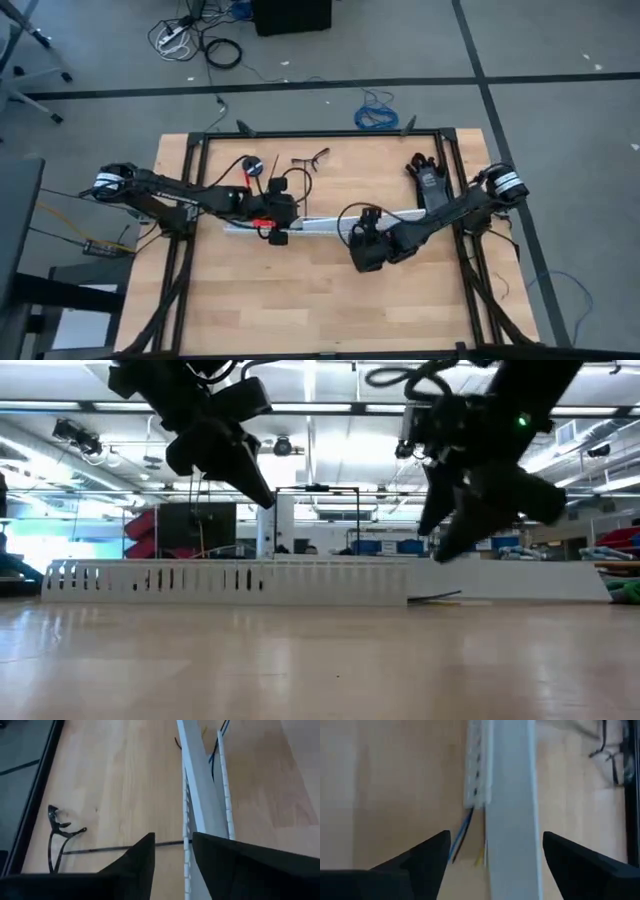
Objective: Ziptie cables
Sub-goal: Close the white cable duct
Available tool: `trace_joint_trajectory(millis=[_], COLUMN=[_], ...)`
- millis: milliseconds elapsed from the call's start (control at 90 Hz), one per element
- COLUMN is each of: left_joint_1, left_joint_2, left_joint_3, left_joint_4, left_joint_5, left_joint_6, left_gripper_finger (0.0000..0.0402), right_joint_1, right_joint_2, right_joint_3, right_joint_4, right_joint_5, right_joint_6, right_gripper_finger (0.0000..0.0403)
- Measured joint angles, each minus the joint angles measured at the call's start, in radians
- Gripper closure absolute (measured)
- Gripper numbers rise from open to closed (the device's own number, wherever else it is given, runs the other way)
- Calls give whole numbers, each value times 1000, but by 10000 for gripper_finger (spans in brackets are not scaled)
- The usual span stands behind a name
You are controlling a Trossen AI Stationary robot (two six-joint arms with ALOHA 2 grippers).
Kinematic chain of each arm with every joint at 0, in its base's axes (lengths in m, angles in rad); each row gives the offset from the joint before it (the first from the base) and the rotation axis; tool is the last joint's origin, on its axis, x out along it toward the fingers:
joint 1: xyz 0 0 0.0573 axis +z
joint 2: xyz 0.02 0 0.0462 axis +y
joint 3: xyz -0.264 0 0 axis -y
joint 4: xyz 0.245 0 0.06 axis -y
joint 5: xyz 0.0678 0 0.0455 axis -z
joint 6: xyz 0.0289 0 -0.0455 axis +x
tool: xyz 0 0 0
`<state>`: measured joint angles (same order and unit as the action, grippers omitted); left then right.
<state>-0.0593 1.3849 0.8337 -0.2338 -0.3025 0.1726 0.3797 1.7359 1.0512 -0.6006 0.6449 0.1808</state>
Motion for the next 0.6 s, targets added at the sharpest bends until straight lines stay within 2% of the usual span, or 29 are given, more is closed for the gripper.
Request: trace_joint_trajectory(millis=[256, 600], left_joint_1=[0, 1], left_joint_2=[0, 0], left_joint_3=[-2, -2], left_joint_4=[-10, -18], left_joint_5=[0, -27], left_joint_6=[1, 8], left_gripper_finger=[275, 275], right_joint_1=[-1, 0], right_joint_2=[119, 88], right_joint_3=[1, 26], right_joint_4=[-9, -13], right_joint_5=[96, 96], right_joint_6=[8, 66], right_gripper_finger=[93, 93])
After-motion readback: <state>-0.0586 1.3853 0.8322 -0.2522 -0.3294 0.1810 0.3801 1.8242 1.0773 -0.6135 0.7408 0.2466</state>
